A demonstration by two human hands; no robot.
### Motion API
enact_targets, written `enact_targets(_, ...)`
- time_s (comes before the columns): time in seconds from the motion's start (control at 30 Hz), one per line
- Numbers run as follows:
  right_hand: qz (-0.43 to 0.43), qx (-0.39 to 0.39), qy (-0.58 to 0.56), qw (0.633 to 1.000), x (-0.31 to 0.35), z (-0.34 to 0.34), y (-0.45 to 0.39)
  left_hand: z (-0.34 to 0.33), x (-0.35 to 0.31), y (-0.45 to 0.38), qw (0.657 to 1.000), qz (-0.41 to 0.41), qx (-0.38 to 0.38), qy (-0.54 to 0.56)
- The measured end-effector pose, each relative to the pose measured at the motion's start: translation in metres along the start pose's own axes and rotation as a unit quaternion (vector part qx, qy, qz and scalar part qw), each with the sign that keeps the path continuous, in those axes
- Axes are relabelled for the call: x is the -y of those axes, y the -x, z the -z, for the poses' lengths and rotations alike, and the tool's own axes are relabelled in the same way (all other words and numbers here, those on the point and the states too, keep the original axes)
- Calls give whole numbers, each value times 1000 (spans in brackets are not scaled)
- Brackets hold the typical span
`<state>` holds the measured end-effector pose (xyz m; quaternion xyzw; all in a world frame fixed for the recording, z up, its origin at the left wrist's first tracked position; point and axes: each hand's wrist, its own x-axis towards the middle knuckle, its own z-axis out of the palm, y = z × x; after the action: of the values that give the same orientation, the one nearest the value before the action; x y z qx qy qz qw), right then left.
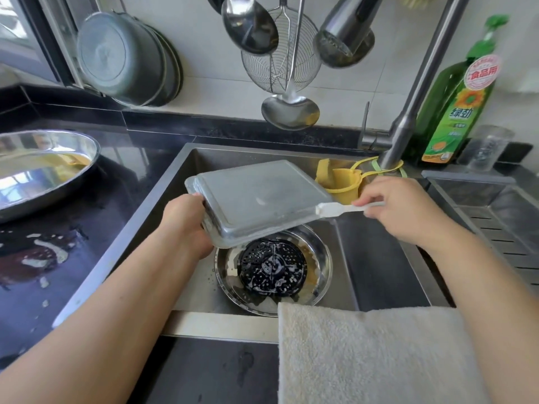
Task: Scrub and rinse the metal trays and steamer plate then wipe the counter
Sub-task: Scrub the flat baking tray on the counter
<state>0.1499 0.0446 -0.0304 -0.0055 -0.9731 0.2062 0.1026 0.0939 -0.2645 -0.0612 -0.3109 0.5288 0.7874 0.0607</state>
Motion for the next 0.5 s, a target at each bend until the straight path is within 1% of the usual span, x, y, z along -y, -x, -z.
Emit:
enact_targets(0.03, 16, 6, 11, 1000, 6, -4, 0, -2, 1, 1, 1000, -5, 2, -3)
enact_targets(0.13, 84, 79, -19, 993, 41, -27, 10, -4, 5, 6, 1000, -12, 4, -26)
enact_targets(0.17, 96, 80, -23, 992, 45, -30, 11, -3, 4, 6, 999, -15, 5, -30)
enact_targets(0.2, 84, 68, -22, 994, 39, -26, 9, -2, 2, 5, 999, -15, 8, -30)
enact_targets(0.3, -1, -3, -7, 1000, 3, -4, 2, 2, -5, 1, 1000, -12, 9, -21)
enact_targets(0.37, -16, -22, 14, 1000, 1, -3, 1, 2, -4, 3, 1000, -14, 7, -16)
enact_targets(0.4, 3, -6, 20, 1000, 11, -10, 3, 0, -1, 3, 1000, -18, 12, -19)
enact_targets(0.5, 105, 69, -7, 992, 47, -36, 12, -1, 5, 5, 999, -24, 20, -26)
